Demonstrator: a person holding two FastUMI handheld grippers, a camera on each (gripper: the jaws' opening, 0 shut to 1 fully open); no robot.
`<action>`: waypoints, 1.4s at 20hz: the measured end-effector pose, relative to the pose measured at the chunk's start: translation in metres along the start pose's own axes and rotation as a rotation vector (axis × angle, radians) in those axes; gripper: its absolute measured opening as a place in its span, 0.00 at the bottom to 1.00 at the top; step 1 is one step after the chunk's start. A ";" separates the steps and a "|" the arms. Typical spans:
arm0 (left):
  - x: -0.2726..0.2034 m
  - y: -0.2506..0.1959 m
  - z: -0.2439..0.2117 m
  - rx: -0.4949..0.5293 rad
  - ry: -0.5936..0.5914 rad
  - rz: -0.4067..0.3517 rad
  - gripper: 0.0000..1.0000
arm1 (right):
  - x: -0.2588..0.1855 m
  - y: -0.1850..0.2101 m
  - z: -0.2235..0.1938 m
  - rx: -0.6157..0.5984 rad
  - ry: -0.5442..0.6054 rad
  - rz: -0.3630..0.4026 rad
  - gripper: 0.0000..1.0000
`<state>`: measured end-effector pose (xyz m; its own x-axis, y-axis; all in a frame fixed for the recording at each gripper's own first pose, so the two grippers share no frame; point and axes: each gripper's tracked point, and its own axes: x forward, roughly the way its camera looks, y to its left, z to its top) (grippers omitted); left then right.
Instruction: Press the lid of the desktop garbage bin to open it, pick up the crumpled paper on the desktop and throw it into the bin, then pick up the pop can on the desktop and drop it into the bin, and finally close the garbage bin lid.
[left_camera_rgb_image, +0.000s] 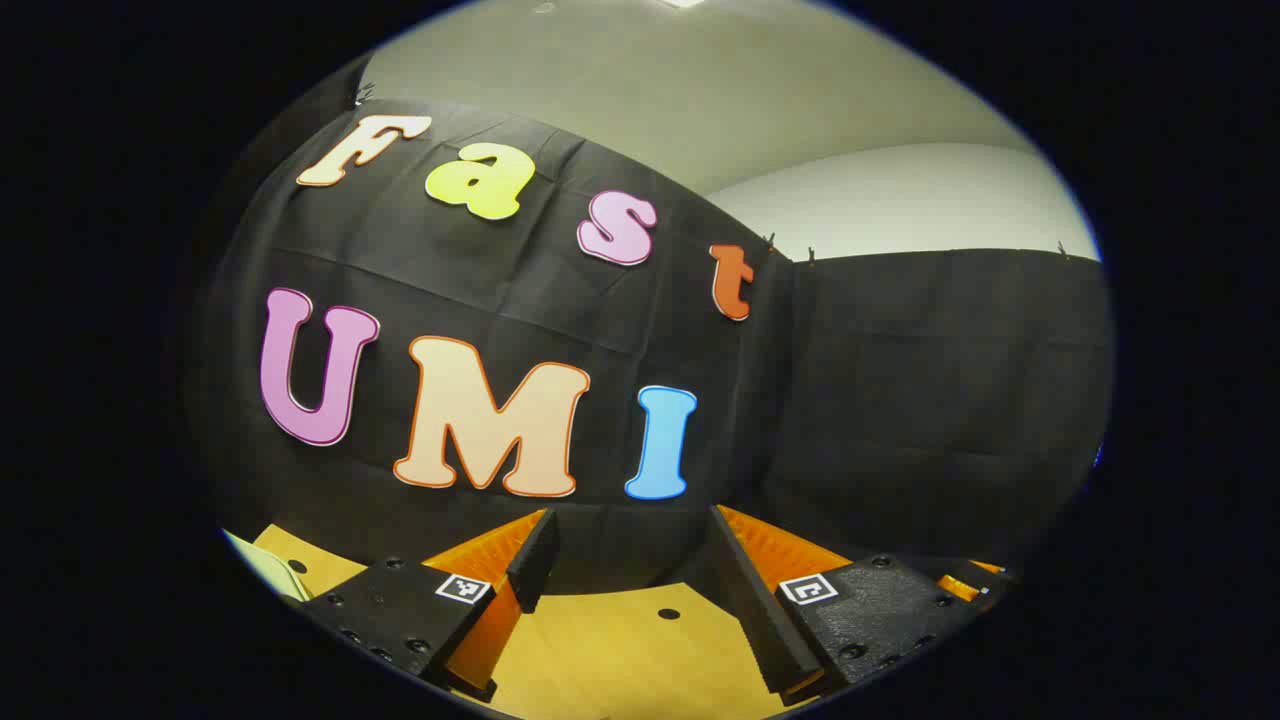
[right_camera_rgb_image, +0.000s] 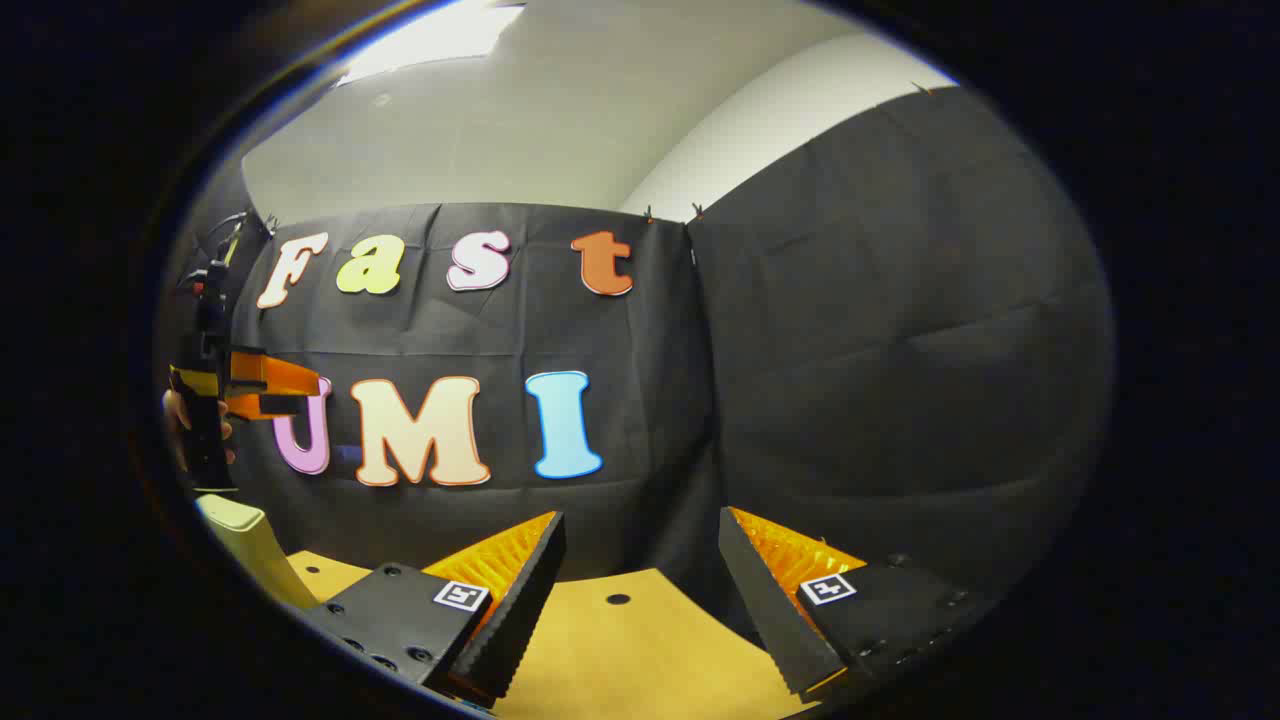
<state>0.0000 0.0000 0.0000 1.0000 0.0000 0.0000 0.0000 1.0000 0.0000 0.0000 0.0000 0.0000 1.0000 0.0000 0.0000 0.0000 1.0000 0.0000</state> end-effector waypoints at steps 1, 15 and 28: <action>0.000 -0.009 0.000 -0.002 -0.001 -0.030 0.89 | -0.011 0.006 0.005 -0.003 0.011 0.002 0.96; -0.097 0.034 -0.004 0.164 -0.013 0.071 0.92 | 0.011 0.118 0.058 -0.042 -0.101 0.197 0.94; -0.167 0.088 -0.029 0.300 -0.078 0.497 0.89 | 0.027 0.259 -0.012 0.105 0.020 0.514 0.99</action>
<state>-0.1667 0.0875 -0.0294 0.8770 0.4578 0.1459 -0.4805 0.8363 0.2639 0.0272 0.2594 -0.0124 0.8708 0.4916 0.0070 -0.4895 0.8656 0.1055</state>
